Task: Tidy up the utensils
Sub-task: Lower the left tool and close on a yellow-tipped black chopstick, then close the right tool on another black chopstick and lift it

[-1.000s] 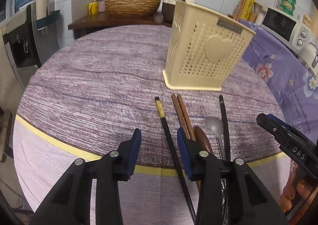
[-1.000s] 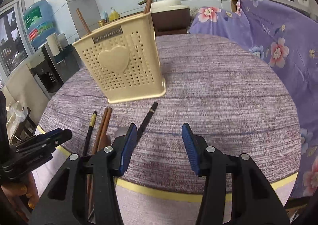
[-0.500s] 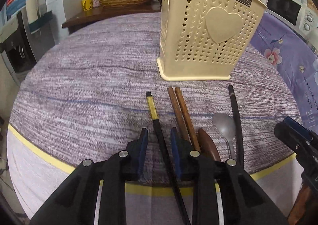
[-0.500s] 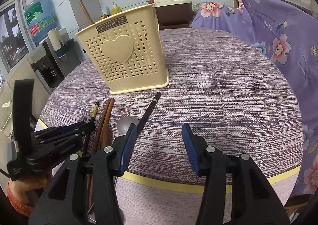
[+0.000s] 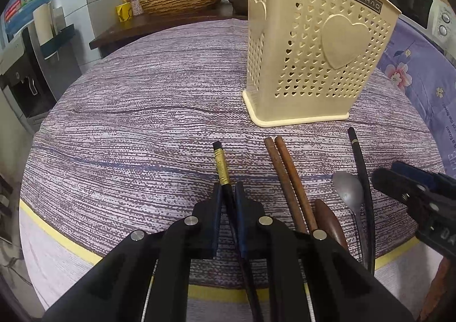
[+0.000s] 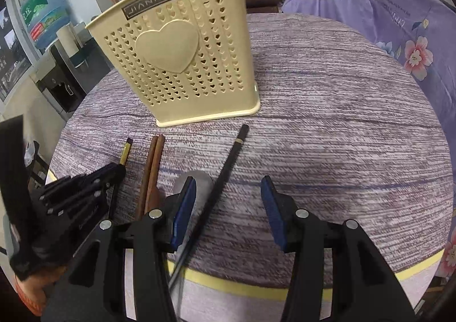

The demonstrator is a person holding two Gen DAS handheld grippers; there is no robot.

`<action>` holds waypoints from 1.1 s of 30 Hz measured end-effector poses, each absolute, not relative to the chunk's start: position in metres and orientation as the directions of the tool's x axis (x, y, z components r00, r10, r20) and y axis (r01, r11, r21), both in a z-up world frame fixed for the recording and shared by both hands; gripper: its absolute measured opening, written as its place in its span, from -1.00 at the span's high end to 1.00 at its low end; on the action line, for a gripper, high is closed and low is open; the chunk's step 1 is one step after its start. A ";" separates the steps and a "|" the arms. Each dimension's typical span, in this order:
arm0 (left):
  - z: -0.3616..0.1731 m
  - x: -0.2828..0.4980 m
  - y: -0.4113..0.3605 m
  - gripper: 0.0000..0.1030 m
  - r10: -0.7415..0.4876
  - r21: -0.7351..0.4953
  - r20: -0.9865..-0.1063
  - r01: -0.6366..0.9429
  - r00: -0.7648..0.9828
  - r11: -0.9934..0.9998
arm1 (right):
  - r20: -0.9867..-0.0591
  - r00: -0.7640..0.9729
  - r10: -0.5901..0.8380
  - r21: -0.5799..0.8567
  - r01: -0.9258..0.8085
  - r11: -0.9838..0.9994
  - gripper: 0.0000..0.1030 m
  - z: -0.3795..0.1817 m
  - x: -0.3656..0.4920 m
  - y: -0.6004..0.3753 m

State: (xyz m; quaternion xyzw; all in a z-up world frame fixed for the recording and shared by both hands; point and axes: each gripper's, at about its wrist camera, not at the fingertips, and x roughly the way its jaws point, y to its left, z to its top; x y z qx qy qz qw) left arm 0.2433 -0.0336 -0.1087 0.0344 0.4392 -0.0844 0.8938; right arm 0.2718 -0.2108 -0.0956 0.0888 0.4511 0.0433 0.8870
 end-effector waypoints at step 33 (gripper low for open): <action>-0.079 0.236 -0.031 0.83 -0.180 -0.090 -0.727 0.168 0.663 0.982 | -0.673 0.670 0.312 0.445 0.030 0.895 0.81 -0.072 0.278 -0.230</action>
